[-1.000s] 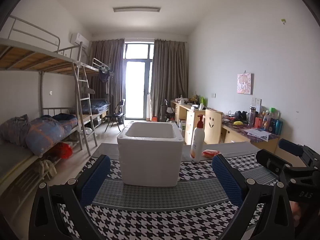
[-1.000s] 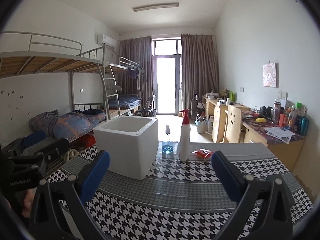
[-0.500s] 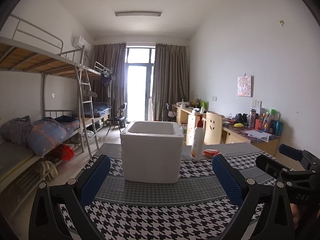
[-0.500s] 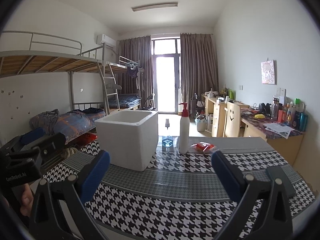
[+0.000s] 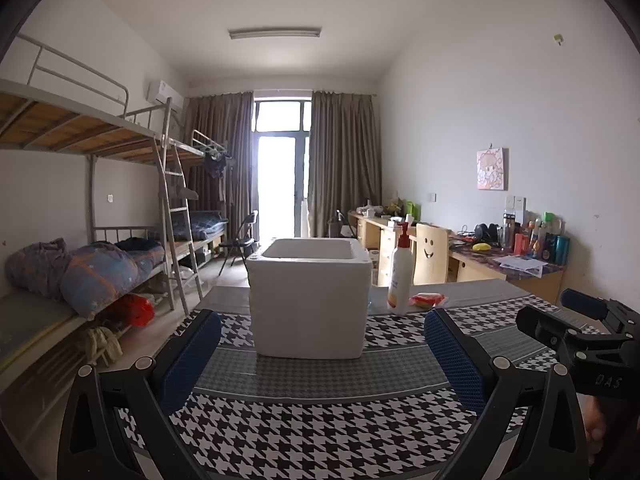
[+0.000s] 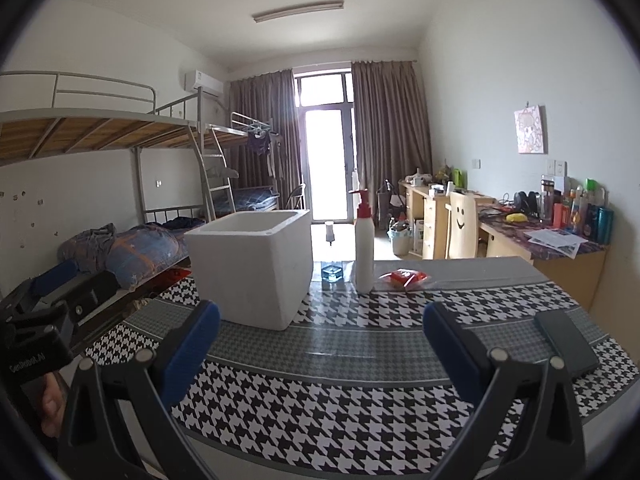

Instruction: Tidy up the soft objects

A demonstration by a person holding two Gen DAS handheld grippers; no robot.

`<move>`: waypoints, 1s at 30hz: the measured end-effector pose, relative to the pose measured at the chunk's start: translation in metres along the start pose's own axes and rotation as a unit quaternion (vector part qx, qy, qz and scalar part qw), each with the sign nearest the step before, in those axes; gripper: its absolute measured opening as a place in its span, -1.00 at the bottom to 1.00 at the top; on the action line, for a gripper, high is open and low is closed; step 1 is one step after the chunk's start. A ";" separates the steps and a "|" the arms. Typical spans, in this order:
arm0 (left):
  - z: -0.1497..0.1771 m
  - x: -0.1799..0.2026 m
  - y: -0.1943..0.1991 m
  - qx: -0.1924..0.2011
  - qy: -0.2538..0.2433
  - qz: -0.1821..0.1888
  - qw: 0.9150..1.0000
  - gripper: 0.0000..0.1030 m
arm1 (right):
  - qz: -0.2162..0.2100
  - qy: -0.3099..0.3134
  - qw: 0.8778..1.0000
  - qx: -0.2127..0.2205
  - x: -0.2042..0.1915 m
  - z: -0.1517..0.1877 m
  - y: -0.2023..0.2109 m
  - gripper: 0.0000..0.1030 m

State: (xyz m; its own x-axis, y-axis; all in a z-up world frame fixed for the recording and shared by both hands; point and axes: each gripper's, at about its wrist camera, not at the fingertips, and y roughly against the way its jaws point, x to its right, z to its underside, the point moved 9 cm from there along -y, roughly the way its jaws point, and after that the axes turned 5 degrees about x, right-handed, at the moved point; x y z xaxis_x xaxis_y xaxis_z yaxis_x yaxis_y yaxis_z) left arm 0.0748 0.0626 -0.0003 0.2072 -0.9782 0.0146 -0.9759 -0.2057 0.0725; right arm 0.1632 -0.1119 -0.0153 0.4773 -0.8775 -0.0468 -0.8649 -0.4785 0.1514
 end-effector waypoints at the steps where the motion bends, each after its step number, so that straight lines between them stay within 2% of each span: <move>1: 0.000 0.000 0.001 0.003 -0.001 0.000 1.000 0.98 | 0.001 0.001 1.000 0.000 0.000 0.001 0.000 0.99; 6: 0.000 0.000 0.004 0.013 0.001 0.004 1.000 0.98 | 0.003 0.007 1.000 -0.003 0.000 0.010 0.001 0.99; 12: 0.004 0.000 0.004 0.006 -0.001 0.008 1.000 0.98 | 0.006 0.004 1.000 -0.004 0.001 0.013 0.005 0.99; 30: 0.012 -0.004 0.019 0.008 -0.011 -0.007 1.000 0.98 | 0.011 -0.007 1.000 0.001 0.000 0.021 0.022 0.99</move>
State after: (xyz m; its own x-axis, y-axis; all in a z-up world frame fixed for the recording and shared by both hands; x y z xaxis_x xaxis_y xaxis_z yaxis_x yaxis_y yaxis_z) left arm 0.0543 0.0620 -0.0111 0.2196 -0.9755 -0.0085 -0.9739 -0.2197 0.0562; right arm 0.1416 -0.1232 -0.0325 0.4564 -0.8880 -0.0565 -0.8753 -0.4595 0.1505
